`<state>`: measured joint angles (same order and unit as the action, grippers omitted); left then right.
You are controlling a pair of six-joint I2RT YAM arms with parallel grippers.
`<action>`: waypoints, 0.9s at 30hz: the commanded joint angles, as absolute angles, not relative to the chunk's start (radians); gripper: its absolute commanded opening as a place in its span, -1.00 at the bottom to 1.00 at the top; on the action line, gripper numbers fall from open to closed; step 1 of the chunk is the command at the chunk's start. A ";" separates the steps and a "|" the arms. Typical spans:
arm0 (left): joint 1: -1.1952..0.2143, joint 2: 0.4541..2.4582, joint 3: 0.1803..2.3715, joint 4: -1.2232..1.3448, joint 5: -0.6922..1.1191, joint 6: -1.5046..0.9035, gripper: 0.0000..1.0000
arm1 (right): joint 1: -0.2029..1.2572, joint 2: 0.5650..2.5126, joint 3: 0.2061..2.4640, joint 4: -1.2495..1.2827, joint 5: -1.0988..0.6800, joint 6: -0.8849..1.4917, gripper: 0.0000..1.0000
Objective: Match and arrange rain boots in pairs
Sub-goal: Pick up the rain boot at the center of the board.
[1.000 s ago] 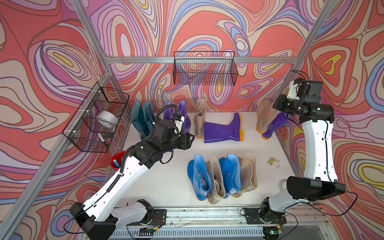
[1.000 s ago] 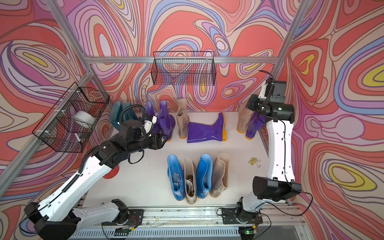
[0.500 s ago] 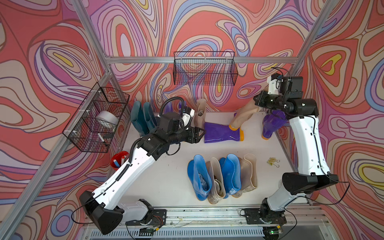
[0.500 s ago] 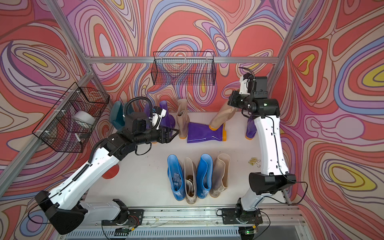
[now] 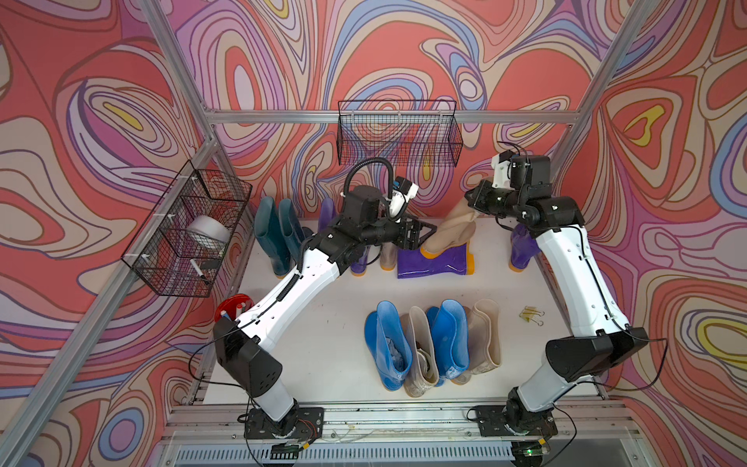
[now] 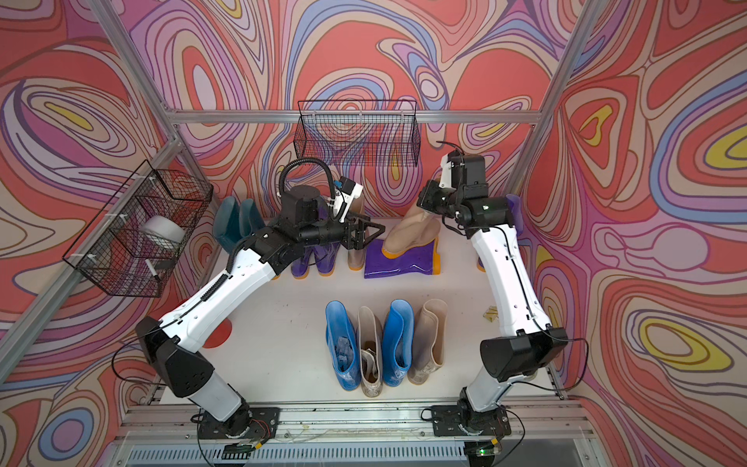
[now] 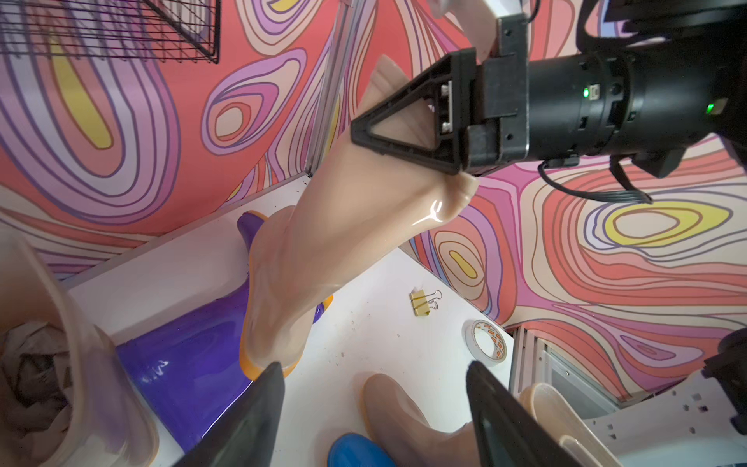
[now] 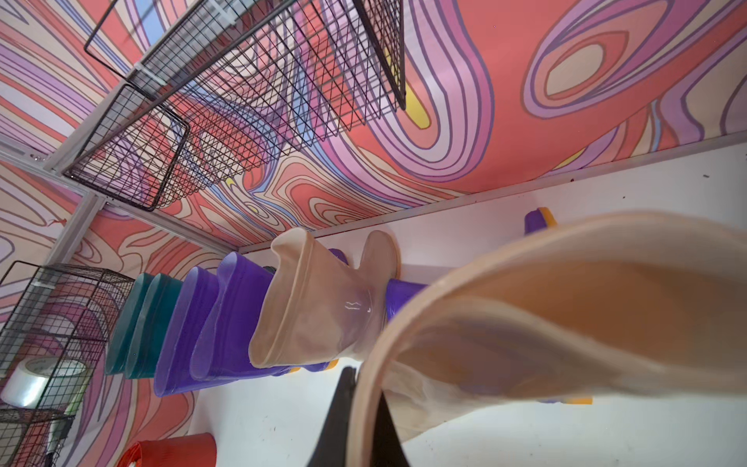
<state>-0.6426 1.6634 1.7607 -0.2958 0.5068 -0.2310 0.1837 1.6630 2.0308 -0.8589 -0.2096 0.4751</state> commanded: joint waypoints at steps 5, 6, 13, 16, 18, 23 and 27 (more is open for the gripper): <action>-0.689 1.700 1.789 -0.217 0.478 0.003 0.49 | 0.253 1.628 2.023 -0.659 -0.191 0.560 -1.00; -0.691 1.703 1.787 -0.209 0.462 0.015 0.49 | 0.259 1.629 2.019 -0.648 -0.194 0.572 -1.00; -0.724 1.726 1.781 -0.147 0.335 0.122 0.50 | 0.314 1.653 2.050 -0.619 -0.197 0.616 -1.00; -0.742 1.744 1.780 -0.128 0.247 0.170 0.49 | 0.330 1.654 2.059 -0.611 -0.203 0.631 -1.00; -0.745 1.755 1.778 -0.109 0.214 0.184 0.49 | 0.340 1.649 2.057 -0.607 -0.202 0.638 -1.00; -0.747 1.789 1.804 -0.103 0.182 0.200 0.46 | 0.363 1.629 2.035 -0.598 -0.207 0.647 -1.00; -0.747 1.798 1.811 -0.086 0.178 0.192 0.18 | 0.365 1.607 1.997 -0.583 -0.203 0.652 -1.00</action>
